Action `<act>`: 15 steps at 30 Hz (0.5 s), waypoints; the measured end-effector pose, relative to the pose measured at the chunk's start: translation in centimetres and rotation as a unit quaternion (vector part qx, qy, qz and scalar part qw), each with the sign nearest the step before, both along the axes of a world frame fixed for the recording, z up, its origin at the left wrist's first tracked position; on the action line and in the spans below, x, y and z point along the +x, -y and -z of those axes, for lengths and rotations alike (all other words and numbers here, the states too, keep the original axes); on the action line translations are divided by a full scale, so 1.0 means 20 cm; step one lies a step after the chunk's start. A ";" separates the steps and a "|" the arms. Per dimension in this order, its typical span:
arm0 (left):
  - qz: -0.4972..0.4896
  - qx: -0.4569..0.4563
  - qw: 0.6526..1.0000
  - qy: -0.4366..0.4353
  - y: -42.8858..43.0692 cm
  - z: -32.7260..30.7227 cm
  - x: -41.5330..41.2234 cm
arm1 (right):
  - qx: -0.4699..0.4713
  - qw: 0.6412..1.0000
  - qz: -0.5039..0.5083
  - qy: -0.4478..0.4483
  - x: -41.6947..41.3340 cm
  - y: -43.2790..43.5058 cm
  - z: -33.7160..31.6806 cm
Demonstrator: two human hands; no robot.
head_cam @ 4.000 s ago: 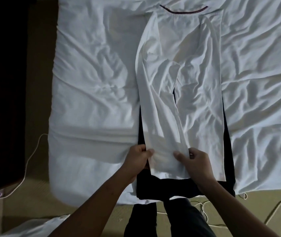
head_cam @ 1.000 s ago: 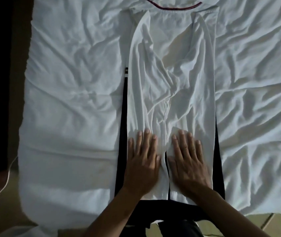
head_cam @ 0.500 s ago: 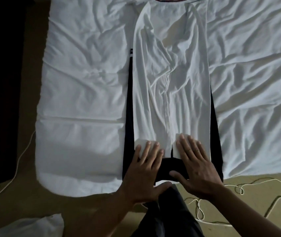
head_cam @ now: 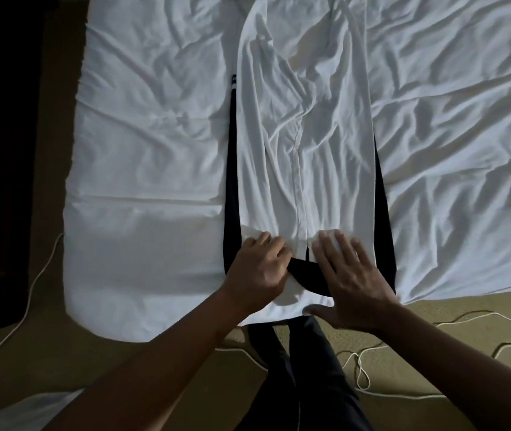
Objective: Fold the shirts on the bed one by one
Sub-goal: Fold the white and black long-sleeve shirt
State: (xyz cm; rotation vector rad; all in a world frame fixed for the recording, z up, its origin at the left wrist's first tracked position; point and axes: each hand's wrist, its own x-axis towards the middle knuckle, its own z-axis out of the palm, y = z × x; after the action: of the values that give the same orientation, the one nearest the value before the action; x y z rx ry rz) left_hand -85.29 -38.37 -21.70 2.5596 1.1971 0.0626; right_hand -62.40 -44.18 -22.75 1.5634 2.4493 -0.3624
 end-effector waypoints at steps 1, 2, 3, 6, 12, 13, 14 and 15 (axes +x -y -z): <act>-0.015 -0.023 1.000 0.004 -0.03 -0.01 0.01 | -0.012 1.000 0.011 0.007 -0.02 0.00 -0.01; -0.030 -0.045 0.999 0.005 -0.06 -0.03 0.01 | -0.014 1.000 0.026 0.002 -0.04 -0.01 -0.01; -0.042 -0.060 0.997 0.006 -0.09 -0.05 0.03 | -0.005 0.999 0.039 -0.008 -0.06 -0.02 -0.01; -0.069 -0.121 0.990 -0.027 -0.20 -0.15 0.05 | 0.067 0.994 0.063 -0.055 -0.08 -0.10 -0.03; -0.087 -0.247 0.963 -0.061 -0.51 -0.31 0.06 | 0.026 0.983 0.171 -0.056 0.01 -0.37 -0.20; -0.094 -0.264 0.958 -0.056 -0.58 -0.34 0.06 | 0.019 0.977 0.203 -0.060 0.02 -0.44 -0.23; -0.097 -0.277 0.955 -0.050 -0.66 -0.37 0.06 | 0.017 0.970 0.232 -0.067 0.04 -0.52 -0.26; -0.099 -0.282 0.953 -0.043 -0.75 -0.40 0.06 | 0.023 0.964 0.254 -0.075 0.06 -0.60 -0.29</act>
State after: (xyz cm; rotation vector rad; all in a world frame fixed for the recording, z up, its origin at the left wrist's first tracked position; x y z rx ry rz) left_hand -84.03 -23.45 -13.78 1.9590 1.2758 -0.3078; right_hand -61.20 -32.22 -16.88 2.2561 2.1339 -0.5234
